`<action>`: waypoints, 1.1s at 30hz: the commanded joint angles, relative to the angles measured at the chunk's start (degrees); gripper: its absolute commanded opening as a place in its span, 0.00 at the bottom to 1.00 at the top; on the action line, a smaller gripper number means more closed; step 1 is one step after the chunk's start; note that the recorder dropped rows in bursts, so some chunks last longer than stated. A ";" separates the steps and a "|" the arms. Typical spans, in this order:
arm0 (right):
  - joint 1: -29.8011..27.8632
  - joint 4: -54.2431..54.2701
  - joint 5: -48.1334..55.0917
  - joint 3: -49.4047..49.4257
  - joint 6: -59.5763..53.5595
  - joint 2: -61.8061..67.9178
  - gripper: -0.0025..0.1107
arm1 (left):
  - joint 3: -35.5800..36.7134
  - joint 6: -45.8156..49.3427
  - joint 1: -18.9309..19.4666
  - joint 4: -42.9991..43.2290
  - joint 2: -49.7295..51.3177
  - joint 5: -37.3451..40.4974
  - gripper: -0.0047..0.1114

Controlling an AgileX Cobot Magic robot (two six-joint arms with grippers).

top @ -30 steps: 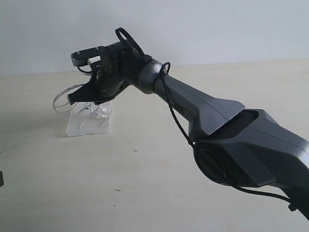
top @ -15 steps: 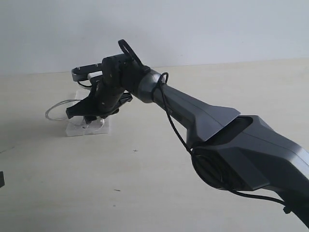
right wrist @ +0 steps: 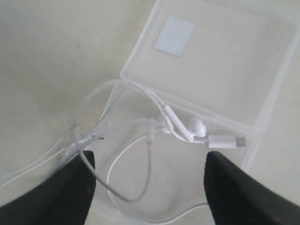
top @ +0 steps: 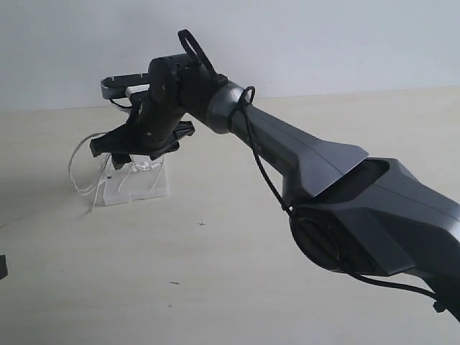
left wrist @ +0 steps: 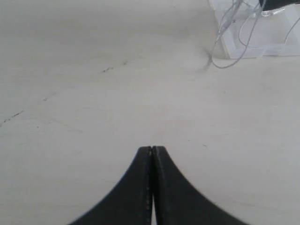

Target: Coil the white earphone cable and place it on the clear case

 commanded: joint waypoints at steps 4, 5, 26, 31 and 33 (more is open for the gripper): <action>0.00 0.05 0.23 -0.23 1.09 -0.71 0.57 | 0.35 -0.47 -0.09 0.30 -0.24 -1.39 0.04; -0.10 0.05 0.24 -0.23 1.09 -0.71 0.57 | 0.35 -0.47 -0.09 0.30 -0.24 -1.39 0.04; -0.10 4.92 9.20 -0.23 1.03 -0.22 0.34 | 0.35 -0.47 -0.09 0.30 -0.24 -4.19 0.04; -0.10 5.12 7.59 -0.23 3.98 -0.22 0.69 | 0.35 -0.47 -0.09 0.30 -0.24 -4.37 0.04; -0.10 5.12 7.04 -0.23 3.98 -0.22 0.65 | 0.35 -0.47 -0.09 0.30 -0.24 -4.37 0.04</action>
